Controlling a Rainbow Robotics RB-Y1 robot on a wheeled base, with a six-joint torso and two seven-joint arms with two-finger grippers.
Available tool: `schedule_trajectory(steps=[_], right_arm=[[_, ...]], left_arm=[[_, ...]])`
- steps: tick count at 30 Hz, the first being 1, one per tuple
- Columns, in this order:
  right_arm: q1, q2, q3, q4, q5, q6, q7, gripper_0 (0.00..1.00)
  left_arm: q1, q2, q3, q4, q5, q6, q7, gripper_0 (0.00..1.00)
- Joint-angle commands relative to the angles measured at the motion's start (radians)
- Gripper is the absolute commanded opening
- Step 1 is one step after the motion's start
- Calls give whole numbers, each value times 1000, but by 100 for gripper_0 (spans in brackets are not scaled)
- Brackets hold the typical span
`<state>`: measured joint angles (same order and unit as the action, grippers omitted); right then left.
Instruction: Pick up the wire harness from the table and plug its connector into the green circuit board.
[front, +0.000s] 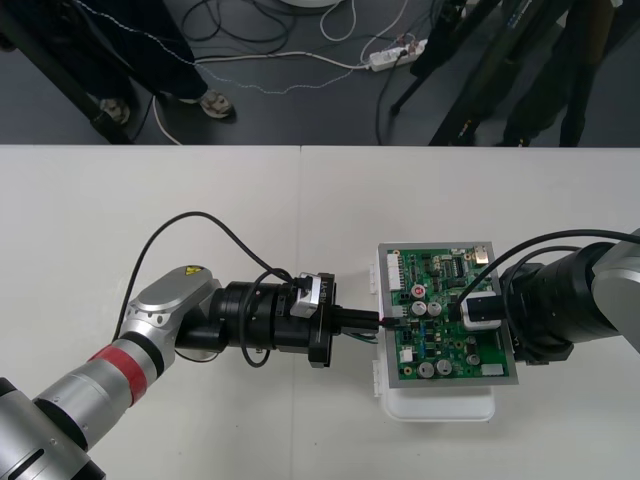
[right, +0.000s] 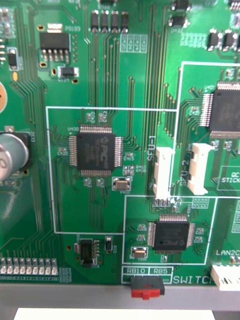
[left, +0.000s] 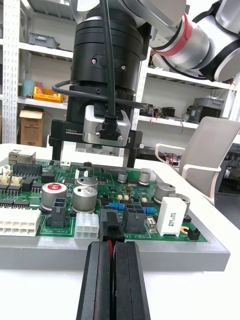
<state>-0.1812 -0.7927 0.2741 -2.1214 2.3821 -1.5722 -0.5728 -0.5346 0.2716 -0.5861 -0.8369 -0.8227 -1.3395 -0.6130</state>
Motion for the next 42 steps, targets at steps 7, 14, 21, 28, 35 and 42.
schedule_trajectory(steps=[7,14,21,28,35,42], right_arm=[[-30,15,13,-32,-43,1,-15,100],[-29,15,-4,-32,-43,1,-2,100],[-29,-16,-30,-26,-52,1,11,100],[-11,-83,-105,-8,-121,1,37,100],[23,-168,-256,61,-307,1,128,100],[71,-187,-467,90,-491,1,264,100]], left_arm=[[-34,-52,-26,-28,0,29,24,0],[-30,-22,-26,-30,4,29,25,94],[-10,41,-26,-40,30,0,19,96],[39,152,-21,-143,42,-7,38,97],[120,264,28,-272,39,-7,56,96],[188,362,157,-438,-59,-7,128,96]])
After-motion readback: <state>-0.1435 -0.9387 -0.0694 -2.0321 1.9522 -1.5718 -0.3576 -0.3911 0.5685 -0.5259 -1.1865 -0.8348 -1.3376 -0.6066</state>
